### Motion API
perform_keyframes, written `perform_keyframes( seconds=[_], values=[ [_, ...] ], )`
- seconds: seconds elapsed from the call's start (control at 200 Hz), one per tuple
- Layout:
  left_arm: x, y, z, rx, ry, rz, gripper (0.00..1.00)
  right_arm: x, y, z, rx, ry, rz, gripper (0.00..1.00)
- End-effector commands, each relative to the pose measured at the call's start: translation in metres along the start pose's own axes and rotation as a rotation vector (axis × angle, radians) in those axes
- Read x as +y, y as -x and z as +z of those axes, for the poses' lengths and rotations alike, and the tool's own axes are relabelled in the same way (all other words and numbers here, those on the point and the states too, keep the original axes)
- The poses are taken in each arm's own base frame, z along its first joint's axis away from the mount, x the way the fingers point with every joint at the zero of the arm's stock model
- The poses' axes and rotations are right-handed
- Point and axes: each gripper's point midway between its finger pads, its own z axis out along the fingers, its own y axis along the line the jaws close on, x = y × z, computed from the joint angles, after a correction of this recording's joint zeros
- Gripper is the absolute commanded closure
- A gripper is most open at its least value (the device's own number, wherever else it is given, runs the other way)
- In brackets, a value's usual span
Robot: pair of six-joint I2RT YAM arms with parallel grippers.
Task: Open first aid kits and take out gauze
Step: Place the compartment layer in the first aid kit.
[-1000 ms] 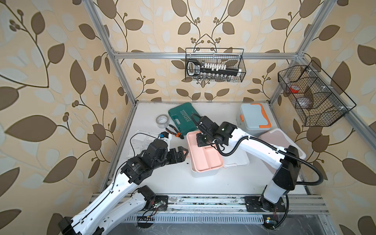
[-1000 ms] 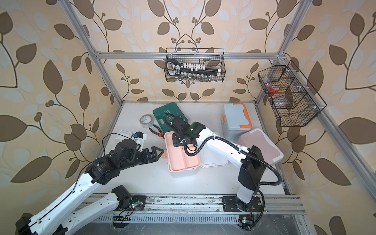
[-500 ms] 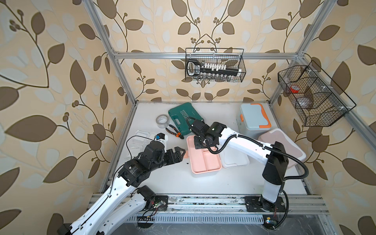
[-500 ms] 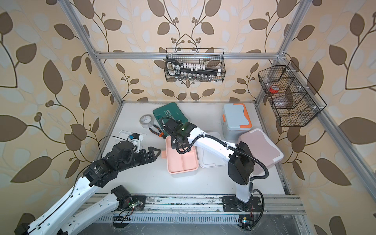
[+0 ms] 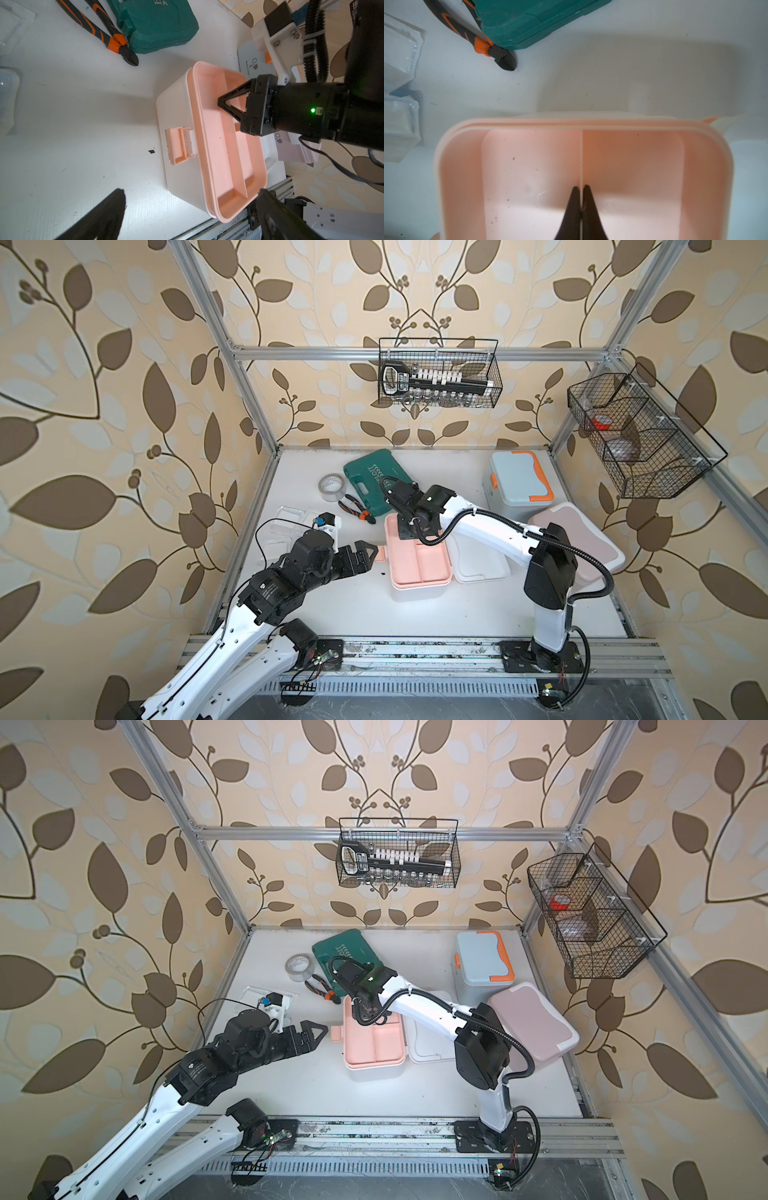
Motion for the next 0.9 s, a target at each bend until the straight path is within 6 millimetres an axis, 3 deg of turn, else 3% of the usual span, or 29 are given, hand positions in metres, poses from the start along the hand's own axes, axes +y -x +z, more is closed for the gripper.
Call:
perform_keyframes(
  seconds=[0.0, 0.425, 0.545, 0.61, 0.775, 0.9],
  values=[
    [0.000, 0.004, 0.002, -0.016, -0.007, -0.011, 0.01, 0.003, -0.001, 0.006, 0.010, -0.006, 0.010, 1.00],
    [0.000, 0.005, 0.006, -0.009, 0.002, -0.013, 0.01, 0.003, -0.026, 0.039, 0.087, -0.020, 0.034, 1.00],
    [-0.003, 0.006, 0.006, -0.001, 0.005, 0.004, 0.01, 0.004, -0.023, 0.032, 0.071, -0.011, 0.039, 1.00],
    [-0.008, 0.008, 0.007, 0.012, -0.006, 0.017, 0.01, 0.004, -0.013, 0.019, 0.038, 0.008, 0.035, 0.75],
    [-0.025, 0.010, 0.014, 0.066, -0.033, 0.030, 0.01, -0.002, 0.012, -0.021, -0.047, 0.095, 0.047, 0.61],
    [-0.038, 0.014, 0.015, 0.080, -0.046, 0.047, 0.01, -0.021, 0.025, -0.050, -0.117, 0.153, 0.056, 0.29]
  ],
)
